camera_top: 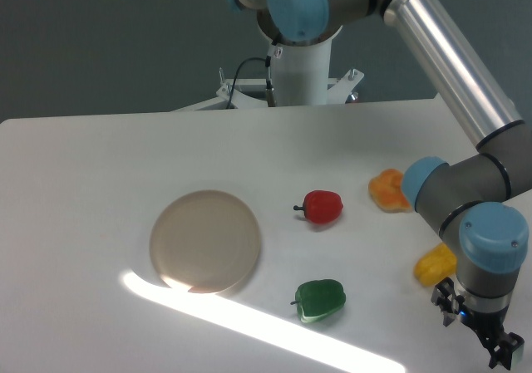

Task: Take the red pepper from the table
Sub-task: 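Lift the gripper up from beside the yellow pepper, then move the gripper over the red pepper and lower onto it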

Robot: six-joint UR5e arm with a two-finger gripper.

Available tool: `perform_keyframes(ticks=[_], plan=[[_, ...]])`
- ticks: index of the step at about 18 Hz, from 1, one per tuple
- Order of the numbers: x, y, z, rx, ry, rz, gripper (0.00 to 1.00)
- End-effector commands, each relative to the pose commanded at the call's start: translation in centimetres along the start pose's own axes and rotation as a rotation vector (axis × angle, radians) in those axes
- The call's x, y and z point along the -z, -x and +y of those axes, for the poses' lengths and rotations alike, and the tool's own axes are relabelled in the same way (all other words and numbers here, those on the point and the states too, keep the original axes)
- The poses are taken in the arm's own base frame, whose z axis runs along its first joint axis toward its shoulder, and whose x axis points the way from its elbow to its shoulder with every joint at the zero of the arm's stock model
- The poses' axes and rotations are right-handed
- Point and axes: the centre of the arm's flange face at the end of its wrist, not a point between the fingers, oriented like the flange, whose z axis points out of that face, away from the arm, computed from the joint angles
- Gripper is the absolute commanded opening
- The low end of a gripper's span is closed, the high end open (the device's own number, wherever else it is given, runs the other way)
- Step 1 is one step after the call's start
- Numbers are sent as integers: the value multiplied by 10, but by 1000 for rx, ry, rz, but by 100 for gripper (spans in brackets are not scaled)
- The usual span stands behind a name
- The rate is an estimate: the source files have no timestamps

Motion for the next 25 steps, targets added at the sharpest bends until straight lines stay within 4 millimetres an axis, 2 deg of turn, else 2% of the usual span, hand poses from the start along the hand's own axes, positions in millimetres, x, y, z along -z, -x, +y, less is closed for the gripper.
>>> perform_keyframes(ticks=[7, 9, 10, 15, 18, 19, 22, 23, 25], plan=[[-5, -5, -9, -7, -7, 0, 100], [-1, -8, -12, -9, -35, 8, 100], [10, -11, -13, -9, -47, 15, 100], [46, -54, 3, -11, -25, 73, 100], [61, -84, 7, -84, -19, 108, 100], [67, -98, 10, -103, -17, 123, 100], [90, -157, 25, -152, -10, 178, 100], [92, -168, 27, -154, -8, 190, 100], [92, -202, 18, -174, -6, 226, 100]])
